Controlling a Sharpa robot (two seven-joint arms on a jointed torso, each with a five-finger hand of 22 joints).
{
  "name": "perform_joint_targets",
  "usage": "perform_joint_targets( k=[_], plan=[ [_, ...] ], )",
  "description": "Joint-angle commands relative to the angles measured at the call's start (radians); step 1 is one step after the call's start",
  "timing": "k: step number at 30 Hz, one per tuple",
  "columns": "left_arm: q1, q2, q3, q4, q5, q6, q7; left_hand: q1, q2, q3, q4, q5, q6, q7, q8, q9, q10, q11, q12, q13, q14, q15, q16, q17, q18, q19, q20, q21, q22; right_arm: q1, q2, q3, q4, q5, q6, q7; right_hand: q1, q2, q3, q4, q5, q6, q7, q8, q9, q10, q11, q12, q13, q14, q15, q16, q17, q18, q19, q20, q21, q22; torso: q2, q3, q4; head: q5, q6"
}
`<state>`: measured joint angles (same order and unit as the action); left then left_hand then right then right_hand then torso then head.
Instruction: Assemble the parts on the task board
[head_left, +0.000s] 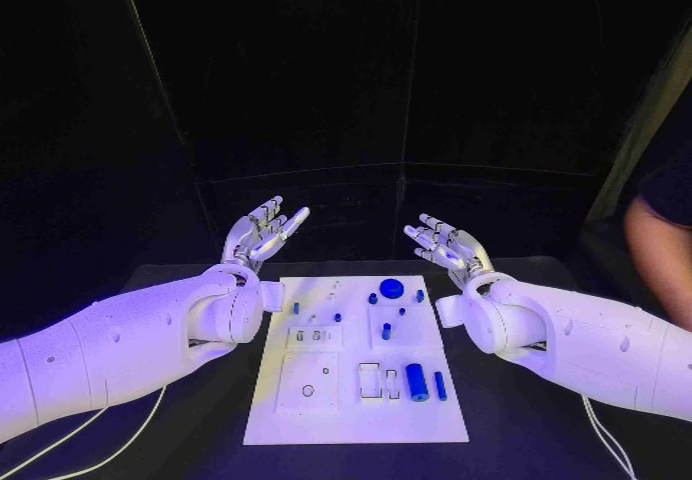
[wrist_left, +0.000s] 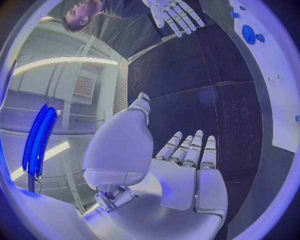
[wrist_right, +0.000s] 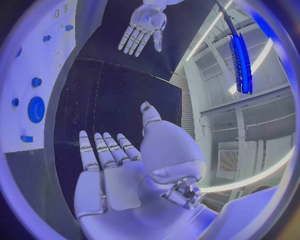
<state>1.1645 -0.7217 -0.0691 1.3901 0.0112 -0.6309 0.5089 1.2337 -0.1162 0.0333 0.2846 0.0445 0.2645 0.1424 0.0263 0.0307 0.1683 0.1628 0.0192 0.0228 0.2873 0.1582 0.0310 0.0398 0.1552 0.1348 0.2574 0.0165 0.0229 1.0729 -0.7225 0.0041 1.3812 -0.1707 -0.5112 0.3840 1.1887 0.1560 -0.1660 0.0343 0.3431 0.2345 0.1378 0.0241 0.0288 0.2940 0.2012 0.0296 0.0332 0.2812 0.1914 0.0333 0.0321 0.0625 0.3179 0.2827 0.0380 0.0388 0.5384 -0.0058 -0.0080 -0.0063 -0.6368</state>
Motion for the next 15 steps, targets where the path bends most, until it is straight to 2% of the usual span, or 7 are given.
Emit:
perform_joint_targets(
  k=[1, 3, 5, 8, 9, 12, 15],
  plan=[
    [0.002, 0.001, 0.001, 0.0, -0.005, 0.049, 0.025, 0.03, -0.003, 0.001, 0.011, 0.006, 0.011, 0.059, 0.005, 0.002, 0.008, 0.005, 0.005, 0.002, 0.012, 0.003, 0.006, 0.002, 0.02, 0.001, 0.011, 0.007, 0.002, 0.006, 0.008, 0.002, -0.025, -0.132, 0.179, -0.081, 0.17, 0.044, 0.052, -0.113, -0.056, 0.172, 0.132, 0.03, 0.017, 0.255, 0.045, 0.038, 0.02, 0.339, 0.032, 0.056, 0.026, 0.072, 0.261, 0.005, 0.059, 0.029, 0.0, -0.0002, -0.0001, 0.0, 0.0],
    [0.002, 0.001, 0.001, 0.0, -0.005, 0.049, 0.025, 0.03, 0.0, 0.003, 0.01, 0.006, 0.014, 0.061, 0.006, 0.002, 0.014, 0.008, 0.006, 0.003, 0.02, 0.006, 0.008, 0.003, 0.02, -0.001, 0.013, 0.007, 0.002, 0.007, 0.011, 0.003, -0.034, -0.145, 0.198, -0.09, 0.203, 0.043, 0.07, -0.151, -0.067, 0.267, 0.132, 0.045, 0.025, 0.413, 0.038, 0.064, 0.029, 0.504, 0.019, 0.085, 0.034, 0.091, 0.375, 0.008, 0.09, 0.04, 0.0, -0.0002, -0.0001, 0.0, 0.0],
    [0.002, 0.001, 0.001, 0.0, -0.005, 0.049, 0.025, 0.032, 0.012, 0.01, 0.009, 0.006, 0.028, 0.07, 0.009, 0.004, 0.031, 0.017, 0.009, 0.005, 0.045, 0.012, 0.014, 0.008, 0.019, 0.002, 0.017, 0.009, 0.003, 0.009, 0.014, 0.003, -0.042, -0.158, 0.216, -0.098, 0.229, 0.048, 0.089, -0.179, -0.079, 0.371, 0.126, 0.065, 0.034, 0.536, 0.022, 0.097, 0.038, 0.579, 0.002, 0.108, 0.038, 0.108, 0.428, 0.006, 0.109, 0.045, 0.0, -0.0002, -0.0001, 0.0, 0.0],
    [0.002, 0.001, 0.001, 0.0, -0.005, 0.049, 0.025, 0.042, 0.021, 0.037, 0.007, 0.006, 0.07, 0.083, 0.016, 0.009, 0.089, 0.033, 0.019, 0.011, 0.146, 0.023, 0.039, 0.024, 0.02, 0.037, 0.026, 0.019, 0.01, 0.009, 0.015, 0.003, -0.046, -0.163, 0.223, -0.102, 0.24, 0.051, 0.125, -0.217, -0.103, 0.539, 0.11, 0.09, 0.041, 0.609, 0.002, 0.118, 0.029, 0.653, -0.023, 0.12, 0.033, 0.121, 0.486, 0.0, 0.132, 0.047, 0.0, -0.0002, -0.0001, 0.0, 0.0],
    [0.006, -0.017, 0.001, -0.002, -0.004, 0.084, 0.017, 0.047, 0.023, 0.047, 0.006, 0.007, 0.091, 0.089, 0.019, 0.011, 0.12, 0.041, 0.024, 0.014, 0.192, 0.027, 0.051, 0.031, 0.019, 0.06, 0.031, 0.026, 0.014, 0.021, -0.015, 0.004, -0.06, -0.481, 0.094, -0.183, 0.239, 0.047, 0.135, -0.229, -0.111, 0.595, 0.103, 0.1, 0.043, 0.635, -0.008, 0.123, 0.029, 0.682, -0.031, 0.126, 0.034, 0.125, 0.508, -0.009, 0.141, 0.048, 0.015, -0.0018, 0.0044, 0.0, -0.021],
    [0.006, -0.028, 0.001, 0.002, -0.011, 0.09, 0.016, 0.104, -0.009, 0.065, -0.002, 0.01, 0.171, 0.105, 0.033, 0.018, 0.256, 0.072, 0.048, 0.025, 0.348, 0.056, 0.091, 0.05, -0.004, 0.166, 0.037, 0.057, 0.03, 0.033, -0.018, 0.004, -0.067, -0.585, 0.098, -0.198, 0.222, 0.034, 0.155, -0.251, -0.113, 0.641, 0.091, 0.1, 0.038, 0.682, -0.022, 0.119, 0.026, 0.743, -0.051, 0.128, 0.035, 0.121, 0.558, -0.028, 0.162, 0.05, 0.023, -0.0023, 0.0063, -0.004, -0.018],
    [0.006, -0.036, 0.001, 0.008, -0.02, 0.096, 0.015, 0.154, -0.026, 0.069, -0.003, 0.006, 0.253, 0.092, 0.046, 0.024, 0.375, 0.086, 0.065, 0.032, 0.455, 0.063, 0.117, 0.06, -0.013, 0.343, 0.035, 0.109, 0.055, 0.049, -0.018, 0.005, -0.072, -0.703, 0.107, -0.208, 0.198, 0.028, 0.176, -0.264, -0.117, 0.686, 0.081, 0.101, 0.038, 0.735, -0.037, 0.114, 0.027, 0.821, -0.077, 0.135, 0.04, 0.122, 0.617, -0.054, 0.187, 0.055, 0.031, -0.0011, 0.0087, -0.006, -0.014]
  ],
)
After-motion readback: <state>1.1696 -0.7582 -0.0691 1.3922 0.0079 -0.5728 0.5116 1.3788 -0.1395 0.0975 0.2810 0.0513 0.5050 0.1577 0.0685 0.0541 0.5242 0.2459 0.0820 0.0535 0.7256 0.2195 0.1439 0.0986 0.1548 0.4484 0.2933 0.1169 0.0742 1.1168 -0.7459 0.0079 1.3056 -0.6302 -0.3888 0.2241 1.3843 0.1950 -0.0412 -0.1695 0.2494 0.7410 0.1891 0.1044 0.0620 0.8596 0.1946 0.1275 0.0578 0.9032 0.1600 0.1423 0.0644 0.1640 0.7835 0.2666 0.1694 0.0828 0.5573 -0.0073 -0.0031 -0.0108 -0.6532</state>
